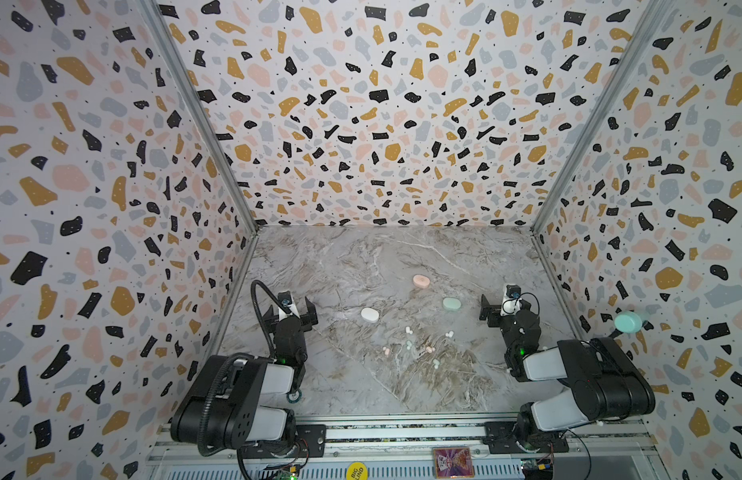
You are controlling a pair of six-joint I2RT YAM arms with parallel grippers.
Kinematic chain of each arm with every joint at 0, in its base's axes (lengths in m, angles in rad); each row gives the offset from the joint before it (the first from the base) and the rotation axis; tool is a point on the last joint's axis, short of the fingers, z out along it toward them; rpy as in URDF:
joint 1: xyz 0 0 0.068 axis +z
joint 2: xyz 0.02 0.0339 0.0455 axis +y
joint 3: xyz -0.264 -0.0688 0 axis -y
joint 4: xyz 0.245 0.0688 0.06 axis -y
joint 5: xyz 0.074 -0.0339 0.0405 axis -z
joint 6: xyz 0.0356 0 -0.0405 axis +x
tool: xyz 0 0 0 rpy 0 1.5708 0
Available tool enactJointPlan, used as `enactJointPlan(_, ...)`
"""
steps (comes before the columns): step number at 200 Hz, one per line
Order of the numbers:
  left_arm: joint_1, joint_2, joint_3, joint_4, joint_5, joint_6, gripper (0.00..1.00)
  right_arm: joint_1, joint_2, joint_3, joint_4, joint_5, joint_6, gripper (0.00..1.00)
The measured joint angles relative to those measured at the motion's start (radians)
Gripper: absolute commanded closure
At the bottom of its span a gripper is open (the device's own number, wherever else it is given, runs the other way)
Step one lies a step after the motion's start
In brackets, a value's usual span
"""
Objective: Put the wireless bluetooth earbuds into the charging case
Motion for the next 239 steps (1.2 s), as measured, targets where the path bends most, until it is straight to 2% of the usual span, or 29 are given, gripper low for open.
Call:
enactJointPlan(74, 0.000, 0.007, 0.000, 0.001, 0.000, 0.000, 0.00, -0.001, 0.000, 0.000, 0.001, 0.000, 0.000, 0.01)
enactJointPlan(90, 0.000, -0.013, 0.013, -0.038, 0.000, 0.001, 0.00, 0.000, -0.017, 0.014, -0.043, 0.005, -0.001, 0.01)
enactJointPlan(106, 0.000, -0.069, 0.084, -0.167, 0.002, 0.002, 0.00, 0.006, -0.065, 0.078, -0.176, 0.016, 0.002, 0.01)
enactJointPlan(129, -0.008, -0.158, 0.171, -0.267, 0.018, 0.003, 0.00, 0.021, -0.127, 0.218, -0.376, 0.031, 0.032, 0.01)
enactJointPlan(156, -0.057, -0.229, 0.253, -0.417, 0.037, 0.003, 0.00, 0.080, -0.151, 0.381, -0.657, 0.062, 0.082, 0.01)
enactJointPlan(195, -0.144, -0.246, 0.336, -0.590, 0.068, -0.010, 0.00, 0.176, -0.089, 0.613, -1.086, 0.059, 0.179, 0.01)
enactJointPlan(239, -0.175, -0.222, 0.363, -0.671, 0.201, -0.088, 0.00, 0.231, 0.061, 0.821, -1.421, -0.051, 0.345, 0.09)
